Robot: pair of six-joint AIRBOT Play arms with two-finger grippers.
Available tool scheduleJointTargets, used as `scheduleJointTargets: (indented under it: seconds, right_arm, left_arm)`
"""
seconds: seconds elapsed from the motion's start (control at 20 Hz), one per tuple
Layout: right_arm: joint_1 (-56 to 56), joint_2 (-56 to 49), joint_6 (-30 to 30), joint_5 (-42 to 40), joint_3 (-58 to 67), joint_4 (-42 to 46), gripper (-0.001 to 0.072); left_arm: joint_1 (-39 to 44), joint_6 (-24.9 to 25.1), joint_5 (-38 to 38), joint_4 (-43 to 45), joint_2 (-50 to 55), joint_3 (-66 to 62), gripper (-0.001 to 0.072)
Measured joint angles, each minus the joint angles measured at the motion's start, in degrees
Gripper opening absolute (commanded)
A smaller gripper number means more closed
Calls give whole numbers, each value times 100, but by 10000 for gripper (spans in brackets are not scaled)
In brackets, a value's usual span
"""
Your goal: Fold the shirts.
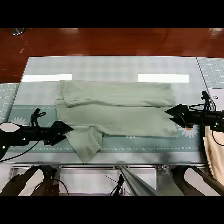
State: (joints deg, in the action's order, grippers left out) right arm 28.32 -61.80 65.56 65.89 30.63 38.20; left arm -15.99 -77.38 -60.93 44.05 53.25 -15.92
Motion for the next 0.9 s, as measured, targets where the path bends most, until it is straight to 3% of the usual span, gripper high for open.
scheduleJointTargets:
  seconds: [0.05,0.1,0.15,0.55,0.75,0.9]
  right_arm:
    - [9,15,-7,22,-24,-20,619]
    - [57,22,-9,50,-26,-2,618]
    - [146,28,2,63,4,81,618]
    - [975,55,1270,723,85,2247,618]
    - [675,-149,1467,682,61,2446,618]
    - [358,-420,1414,514,55,2111,596]
  left_arm:
    - [166,87,197,-186,-15,79,663]
    - [323,151,365,-323,-20,142,390]
    - [435,210,568,-317,-17,192,38]
    - [713,498,761,-468,-20,262,26]
    - [730,520,715,-520,-20,262,26]
    - [730,527,702,-546,-22,262,26]
